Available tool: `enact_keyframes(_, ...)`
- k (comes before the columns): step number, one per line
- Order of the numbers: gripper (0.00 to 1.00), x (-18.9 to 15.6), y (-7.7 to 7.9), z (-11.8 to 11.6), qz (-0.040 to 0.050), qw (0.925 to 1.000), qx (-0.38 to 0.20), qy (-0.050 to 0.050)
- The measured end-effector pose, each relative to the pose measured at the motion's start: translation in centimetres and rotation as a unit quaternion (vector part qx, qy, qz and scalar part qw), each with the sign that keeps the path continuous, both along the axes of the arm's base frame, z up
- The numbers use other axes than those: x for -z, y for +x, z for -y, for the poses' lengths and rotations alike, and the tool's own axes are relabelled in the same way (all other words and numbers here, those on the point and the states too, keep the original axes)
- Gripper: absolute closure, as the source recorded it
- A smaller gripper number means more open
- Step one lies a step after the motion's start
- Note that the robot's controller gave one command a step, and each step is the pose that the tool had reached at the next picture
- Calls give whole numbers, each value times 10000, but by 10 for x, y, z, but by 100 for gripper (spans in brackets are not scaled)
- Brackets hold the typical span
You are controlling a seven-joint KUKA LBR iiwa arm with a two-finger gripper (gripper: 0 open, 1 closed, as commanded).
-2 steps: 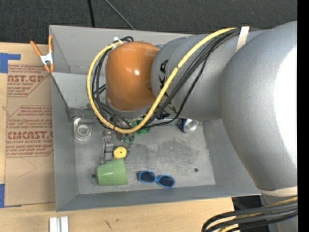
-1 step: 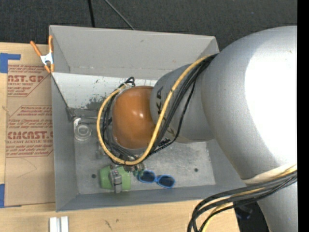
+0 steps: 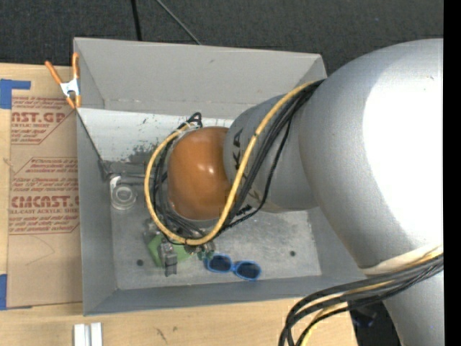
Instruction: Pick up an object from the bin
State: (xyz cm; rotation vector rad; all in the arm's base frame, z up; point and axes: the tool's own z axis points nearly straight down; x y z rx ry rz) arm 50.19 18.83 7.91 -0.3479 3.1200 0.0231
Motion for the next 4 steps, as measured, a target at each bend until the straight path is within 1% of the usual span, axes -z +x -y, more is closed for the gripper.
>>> enact_keyframes(1, 100, -147, 2, -4, 47, 10000, -29, -57)
enact_keyframes(2, 0, -142, 1, -4, 9, 10000, -29, -67)
enact_keyframes(3, 0, -82, 53, 11, 7, 9870, -1605, -75)
enact_keyframes(4, 0, -59, 92, 28, 26, 9790, -2036, -70)
